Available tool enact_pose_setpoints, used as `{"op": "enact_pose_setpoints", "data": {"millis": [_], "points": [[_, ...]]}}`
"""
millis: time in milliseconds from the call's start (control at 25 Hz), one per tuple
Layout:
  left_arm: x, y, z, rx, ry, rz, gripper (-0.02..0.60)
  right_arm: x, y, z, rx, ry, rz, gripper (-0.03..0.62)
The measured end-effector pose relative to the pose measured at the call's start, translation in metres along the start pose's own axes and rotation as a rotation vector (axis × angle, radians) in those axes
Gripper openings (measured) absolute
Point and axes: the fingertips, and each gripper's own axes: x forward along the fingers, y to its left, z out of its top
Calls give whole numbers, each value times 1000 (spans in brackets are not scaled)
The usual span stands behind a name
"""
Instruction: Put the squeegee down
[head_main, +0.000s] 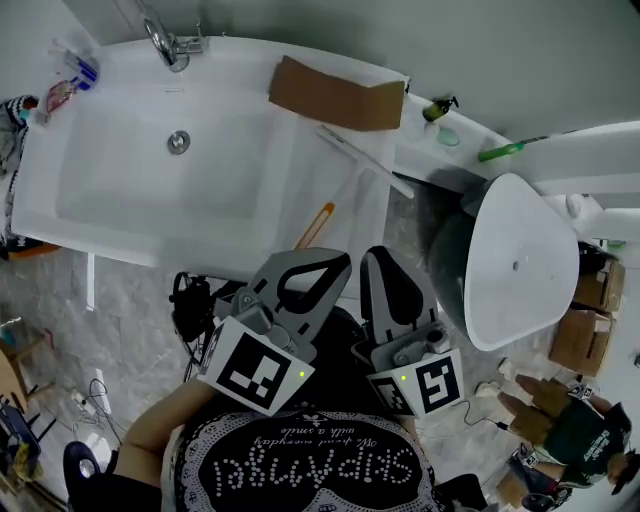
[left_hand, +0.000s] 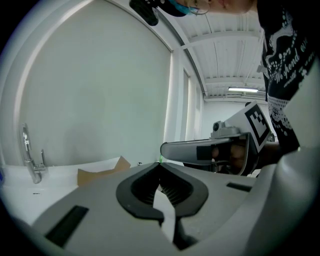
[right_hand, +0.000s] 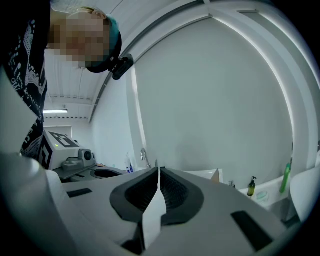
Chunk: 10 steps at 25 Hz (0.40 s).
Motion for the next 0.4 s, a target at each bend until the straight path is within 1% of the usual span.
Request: {"op": "enact_pose_setpoints", "data": {"millis": [40,160,400], "points": [[0,1,0,-4,-4,4,5,1,0,0,2,1,1,29],[-1,2,0,3,2,3,3,4,1,7,0,-40,3,29],[5,1,0,-19,-16,7,5,2,-8,-1,16,10,-17,29]]}}
